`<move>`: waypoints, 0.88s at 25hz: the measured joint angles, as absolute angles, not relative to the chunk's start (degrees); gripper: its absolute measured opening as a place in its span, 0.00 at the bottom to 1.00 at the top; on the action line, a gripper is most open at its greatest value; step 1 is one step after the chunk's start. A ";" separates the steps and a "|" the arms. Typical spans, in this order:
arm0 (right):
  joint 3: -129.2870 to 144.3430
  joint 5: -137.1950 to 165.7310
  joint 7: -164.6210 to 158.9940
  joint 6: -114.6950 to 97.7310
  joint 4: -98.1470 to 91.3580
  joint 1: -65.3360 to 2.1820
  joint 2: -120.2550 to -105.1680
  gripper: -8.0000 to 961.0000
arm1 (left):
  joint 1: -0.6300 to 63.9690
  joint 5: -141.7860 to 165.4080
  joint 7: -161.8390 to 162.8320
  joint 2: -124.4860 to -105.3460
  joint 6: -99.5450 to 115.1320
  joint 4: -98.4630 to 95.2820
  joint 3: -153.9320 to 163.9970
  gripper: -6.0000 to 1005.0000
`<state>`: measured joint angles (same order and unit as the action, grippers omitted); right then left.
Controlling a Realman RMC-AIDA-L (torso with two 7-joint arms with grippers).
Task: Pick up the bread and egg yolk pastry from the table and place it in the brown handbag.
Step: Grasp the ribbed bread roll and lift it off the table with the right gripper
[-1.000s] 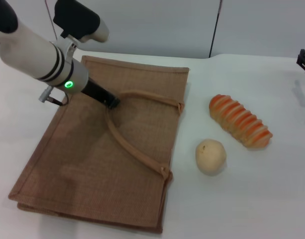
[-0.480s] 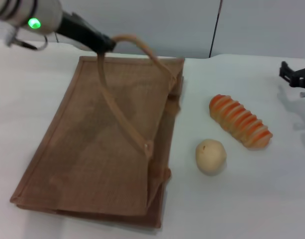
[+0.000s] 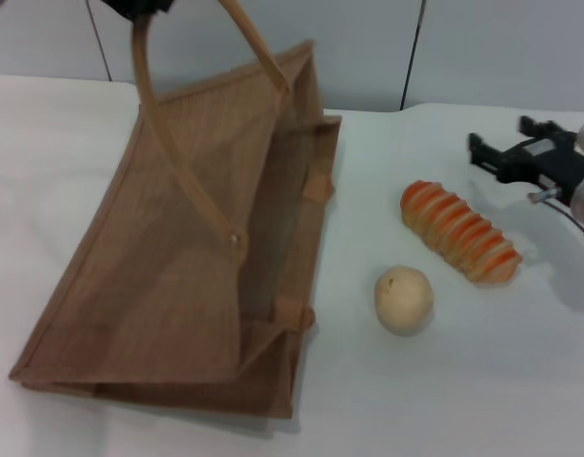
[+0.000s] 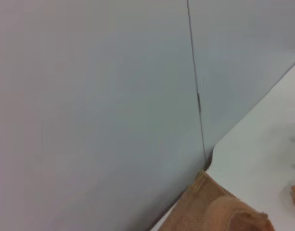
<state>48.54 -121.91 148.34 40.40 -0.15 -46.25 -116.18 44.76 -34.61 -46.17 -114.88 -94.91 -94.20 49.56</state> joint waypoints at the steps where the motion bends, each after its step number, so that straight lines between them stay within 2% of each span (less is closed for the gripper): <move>1: 48.54 -119.35 146.10 41.05 -0.67 -46.22 -116.13 0.85 | 44.87 -34.61 -45.59 -114.54 -95.84 -95.68 49.37 0.12; 8: 48.73 -100.46 130.04 42.55 -9.94 -43.70 -115.92 0.86 | 45.35 -37.02 -43.90 -113.33 -98.93 -99.96 49.22 0.12; 15: 49.52 -75.69 103.91 50.61 -29.52 -37.93 -116.26 0.86 | 46.03 -38.49 -42.70 -112.46 -99.78 -100.63 49.13 0.12; 22: 53.79 -62.62 90.79 53.26 -35.53 -37.30 -116.33 0.87 | 46.17 -39.05 -42.68 -112.09 -100.17 -100.83 49.05 0.12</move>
